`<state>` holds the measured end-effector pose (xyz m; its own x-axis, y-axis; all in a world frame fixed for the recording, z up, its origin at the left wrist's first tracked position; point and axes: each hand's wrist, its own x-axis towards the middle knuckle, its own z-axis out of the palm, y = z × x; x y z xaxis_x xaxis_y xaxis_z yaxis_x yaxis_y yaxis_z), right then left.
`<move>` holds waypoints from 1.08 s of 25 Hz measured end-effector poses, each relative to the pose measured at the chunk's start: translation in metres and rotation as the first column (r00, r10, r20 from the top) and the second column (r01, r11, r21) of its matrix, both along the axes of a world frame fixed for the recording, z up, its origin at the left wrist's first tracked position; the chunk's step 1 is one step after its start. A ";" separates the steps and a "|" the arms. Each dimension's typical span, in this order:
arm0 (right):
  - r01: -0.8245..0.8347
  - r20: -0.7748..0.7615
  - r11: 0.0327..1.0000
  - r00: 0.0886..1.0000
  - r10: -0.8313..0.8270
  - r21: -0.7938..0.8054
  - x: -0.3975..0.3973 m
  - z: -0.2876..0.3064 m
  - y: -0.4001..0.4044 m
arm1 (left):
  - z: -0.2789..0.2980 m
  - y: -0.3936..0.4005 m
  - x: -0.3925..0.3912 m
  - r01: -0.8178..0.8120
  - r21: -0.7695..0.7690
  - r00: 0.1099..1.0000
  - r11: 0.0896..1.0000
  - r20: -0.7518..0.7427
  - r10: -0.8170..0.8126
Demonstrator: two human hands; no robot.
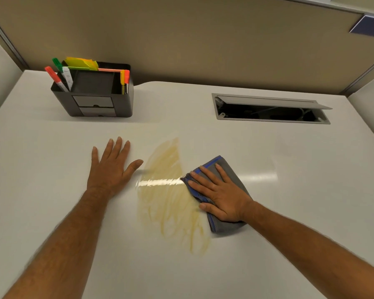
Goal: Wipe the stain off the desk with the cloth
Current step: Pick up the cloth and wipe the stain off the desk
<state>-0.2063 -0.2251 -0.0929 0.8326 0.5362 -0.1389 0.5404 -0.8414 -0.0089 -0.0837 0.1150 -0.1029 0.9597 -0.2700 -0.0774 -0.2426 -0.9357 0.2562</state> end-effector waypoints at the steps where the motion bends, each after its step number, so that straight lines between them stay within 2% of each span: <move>1: 0.025 -0.004 1.000 1.000 -0.025 0.005 -0.010 0.000 0.003 | 0.001 0.002 -0.003 0.012 0.008 1.000 1.000 -0.002 -0.012; 4: 0.141 -0.014 0.990 0.990 -0.141 0.024 -0.042 0.001 0.017 | 0.002 0.007 -0.008 0.042 0.037 0.999 0.998 -0.006 -0.041; 7: 0.344 0.003 0.937 0.939 -0.345 0.053 -0.079 -0.004 0.044 | 0.000 0.009 -0.012 0.041 0.059 0.999 0.997 -0.004 -0.041; 10: 0.610 0.005 0.785 0.789 -0.614 0.102 -0.098 -0.010 0.084 | -0.001 0.008 -0.013 0.040 0.071 0.999 0.997 0.004 -0.040; 13: 0.777 0.013 0.621 0.623 -0.782 0.102 -0.091 -0.013 0.113 | -0.003 0.008 -0.012 0.042 0.067 0.999 0.997 0.020 -0.043; 18: 0.895 -0.007 0.427 0.431 -0.902 0.132 -0.060 -0.013 0.134 | -0.005 0.008 -0.011 0.042 0.070 0.999 0.997 0.029 -0.045; 20: 0.918 -0.027 0.374 0.381 -0.924 0.133 -0.043 -0.011 0.137 | -0.005 0.008 -0.011 0.038 0.095 0.999 0.995 0.026 -0.041; 23: 0.934 -0.043 0.338 0.345 -0.938 0.120 -0.017 -0.010 0.137 | -0.006 0.008 -0.010 0.039 0.110 0.999 0.993 0.025 -0.042; 27: 0.927 -0.030 0.352 0.359 -0.933 0.130 0.009 -0.008 0.134 | -0.007 0.008 -0.009 0.041 0.105 0.999 0.994 0.024 -0.044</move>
<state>-0.1972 -0.0915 -0.1013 0.8110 -0.5778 -0.0923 -0.5851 -0.7998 -0.1345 -0.0923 0.1234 -0.1104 0.9496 -0.3024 -0.0825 -0.2881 -0.9456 0.1509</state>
